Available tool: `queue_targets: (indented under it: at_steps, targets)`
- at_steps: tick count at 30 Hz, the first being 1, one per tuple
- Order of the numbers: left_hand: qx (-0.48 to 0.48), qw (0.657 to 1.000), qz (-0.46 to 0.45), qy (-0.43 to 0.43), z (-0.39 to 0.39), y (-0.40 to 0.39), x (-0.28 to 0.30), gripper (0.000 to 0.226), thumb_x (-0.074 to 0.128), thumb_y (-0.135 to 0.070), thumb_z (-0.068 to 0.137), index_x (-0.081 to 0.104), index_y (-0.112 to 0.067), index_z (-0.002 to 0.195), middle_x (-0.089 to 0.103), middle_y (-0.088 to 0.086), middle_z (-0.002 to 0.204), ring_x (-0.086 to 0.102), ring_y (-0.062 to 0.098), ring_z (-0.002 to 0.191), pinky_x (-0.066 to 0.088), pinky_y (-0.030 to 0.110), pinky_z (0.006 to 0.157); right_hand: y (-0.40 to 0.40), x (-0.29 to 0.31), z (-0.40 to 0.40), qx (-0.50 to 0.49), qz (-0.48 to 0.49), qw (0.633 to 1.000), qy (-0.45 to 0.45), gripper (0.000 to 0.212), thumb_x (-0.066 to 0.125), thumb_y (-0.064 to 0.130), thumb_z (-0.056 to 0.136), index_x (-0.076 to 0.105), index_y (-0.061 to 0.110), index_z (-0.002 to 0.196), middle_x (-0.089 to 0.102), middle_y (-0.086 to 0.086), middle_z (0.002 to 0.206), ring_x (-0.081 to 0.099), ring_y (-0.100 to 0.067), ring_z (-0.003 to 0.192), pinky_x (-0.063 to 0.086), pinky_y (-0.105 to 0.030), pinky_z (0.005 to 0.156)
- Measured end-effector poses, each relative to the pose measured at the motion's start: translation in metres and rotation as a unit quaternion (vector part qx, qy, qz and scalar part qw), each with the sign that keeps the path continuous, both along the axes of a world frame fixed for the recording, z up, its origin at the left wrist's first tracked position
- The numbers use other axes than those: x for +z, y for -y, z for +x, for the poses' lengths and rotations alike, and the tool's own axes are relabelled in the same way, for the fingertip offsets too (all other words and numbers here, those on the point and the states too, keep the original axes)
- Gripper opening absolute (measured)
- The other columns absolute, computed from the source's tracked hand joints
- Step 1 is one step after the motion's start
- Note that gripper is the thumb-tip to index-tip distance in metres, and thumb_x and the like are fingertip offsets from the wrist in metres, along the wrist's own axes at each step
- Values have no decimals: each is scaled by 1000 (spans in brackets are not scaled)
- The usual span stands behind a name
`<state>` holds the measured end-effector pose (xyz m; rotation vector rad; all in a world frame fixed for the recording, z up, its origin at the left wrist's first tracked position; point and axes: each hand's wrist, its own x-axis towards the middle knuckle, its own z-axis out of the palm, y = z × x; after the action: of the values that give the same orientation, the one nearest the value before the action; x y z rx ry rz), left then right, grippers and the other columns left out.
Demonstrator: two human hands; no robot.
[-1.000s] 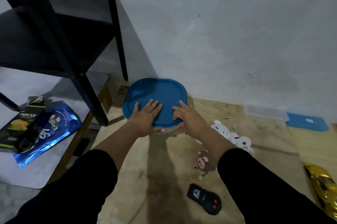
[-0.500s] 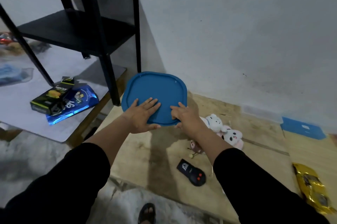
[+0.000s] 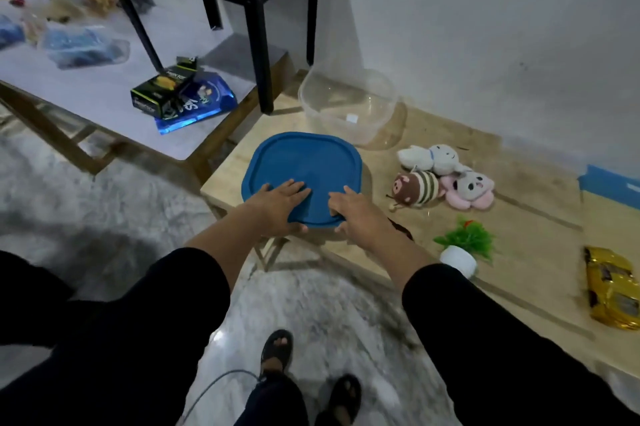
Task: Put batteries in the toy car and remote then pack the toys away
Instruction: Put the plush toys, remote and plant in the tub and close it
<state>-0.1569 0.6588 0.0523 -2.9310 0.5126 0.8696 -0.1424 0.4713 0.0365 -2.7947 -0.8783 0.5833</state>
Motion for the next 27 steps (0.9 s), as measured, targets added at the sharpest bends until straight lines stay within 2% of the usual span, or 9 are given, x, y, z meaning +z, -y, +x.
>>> queue_targets:
  at_steps: [3,6,10,12,14,16,18,22,27]
  targets:
    - [4,1000,9,-18,2,-10,-11,80,38,-58,94,1,-19,153,-5,0,160,-4,18,147,10,46,118,-8,-13,-5,-47,32,998,-18,33,67,7,80,35,12,80,51,-4,92,51,-25,110,25,-40,114]
    - [7,999,0,-33,9,-19,-20,78,39,-55,94,2,-19,153,-3,0,161,-3,19,147,11,46,117,-19,-23,-5,-99,58,992,-52,34,69,5,78,36,14,82,49,-2,94,39,-27,128,32,-41,108]
    - [-1,999,-12,-50,26,-32,-28,78,43,-53,94,2,-21,153,-2,0,160,1,20,147,17,44,117,-31,-27,4,-119,31,990,-61,28,69,8,80,43,12,89,55,-6,119,35,-28,133,26,-29,106]
    - [-14,998,-4,-53,35,-37,-32,78,47,-52,94,6,-21,153,2,0,160,7,20,147,24,42,116,-34,-27,9,-118,10,989,-90,28,70,14,81,52,9,103,48,-6,137,28,-26,139,26,-32,109]
    - [-29,998,7,-47,45,-39,-33,74,50,-52,92,15,-23,152,16,1,158,23,23,142,34,42,110,-34,-25,15,-126,-6,986,-105,41,70,23,81,55,14,119,45,-5,141,35,-27,135,34,-38,107]
    - [-38,999,11,-17,57,-37,-29,63,49,-51,92,29,-26,146,42,4,144,43,25,127,45,41,98,-31,-19,22,-151,2,986,-72,45,67,31,84,53,19,125,48,-3,139,44,-24,127,39,-39,104]
    - [-34,999,1,11,69,-28,-19,56,47,-51,93,36,-27,142,53,5,130,52,25,116,49,39,89,-21,-5,30,-175,19,984,-24,44,63,31,87,53,19,128,48,-2,138,45,-23,125,38,-38,104]
    - [-36,998,-49,27,91,9,-3,55,47,-48,95,37,-27,144,50,5,137,48,27,122,46,40,96,23,23,41,-225,16,973,45,45,61,22,89,49,18,132,45,-5,139,45,-25,124,40,-35,101]
    - [-80,990,-115,18,102,81,3,56,49,-41,95,31,-25,146,44,5,143,42,26,130,43,40,99,106,46,39,-308,-46,945,97,59,57,15,87,36,29,141,27,-6,150,40,-31,128,41,-43,98]
